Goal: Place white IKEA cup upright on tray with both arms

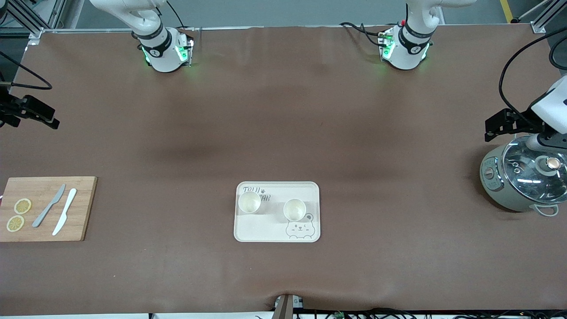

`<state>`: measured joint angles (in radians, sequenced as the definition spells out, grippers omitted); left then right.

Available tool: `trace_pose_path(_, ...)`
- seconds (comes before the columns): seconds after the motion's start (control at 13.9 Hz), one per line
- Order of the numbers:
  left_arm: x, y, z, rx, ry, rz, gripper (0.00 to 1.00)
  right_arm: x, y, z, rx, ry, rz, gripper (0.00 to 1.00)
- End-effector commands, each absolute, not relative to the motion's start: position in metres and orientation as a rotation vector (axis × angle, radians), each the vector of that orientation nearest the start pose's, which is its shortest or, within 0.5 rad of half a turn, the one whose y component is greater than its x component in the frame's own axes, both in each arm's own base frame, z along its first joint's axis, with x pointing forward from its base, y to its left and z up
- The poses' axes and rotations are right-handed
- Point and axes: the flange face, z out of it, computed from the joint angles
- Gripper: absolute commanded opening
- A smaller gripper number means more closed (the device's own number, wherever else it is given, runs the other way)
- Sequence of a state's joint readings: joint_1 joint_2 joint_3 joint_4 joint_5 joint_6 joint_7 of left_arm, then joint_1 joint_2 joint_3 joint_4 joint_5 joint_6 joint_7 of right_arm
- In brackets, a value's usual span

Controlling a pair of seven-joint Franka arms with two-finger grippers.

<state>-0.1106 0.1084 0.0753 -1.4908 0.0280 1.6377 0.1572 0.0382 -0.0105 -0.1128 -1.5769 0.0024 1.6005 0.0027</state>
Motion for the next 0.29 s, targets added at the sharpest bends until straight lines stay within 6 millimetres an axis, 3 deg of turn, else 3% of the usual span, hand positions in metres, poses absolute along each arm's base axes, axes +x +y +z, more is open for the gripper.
trace_pose_path(0.0, 0.5936, -0.0196, 0.6086, -3.098, 0.291, -0.072, 1.0, 0.5513, -0.0462, 0.6354, -3.147, 0.143, -0.06, 1.0)
trace_pose_path(0.22, 0.5934, -0.0205, 0.6085, -3.098, 0.293, -0.07, 1.0, 0.5513, -0.0461, 0.6347, -3.148, 0.14, -0.057, 1.0)
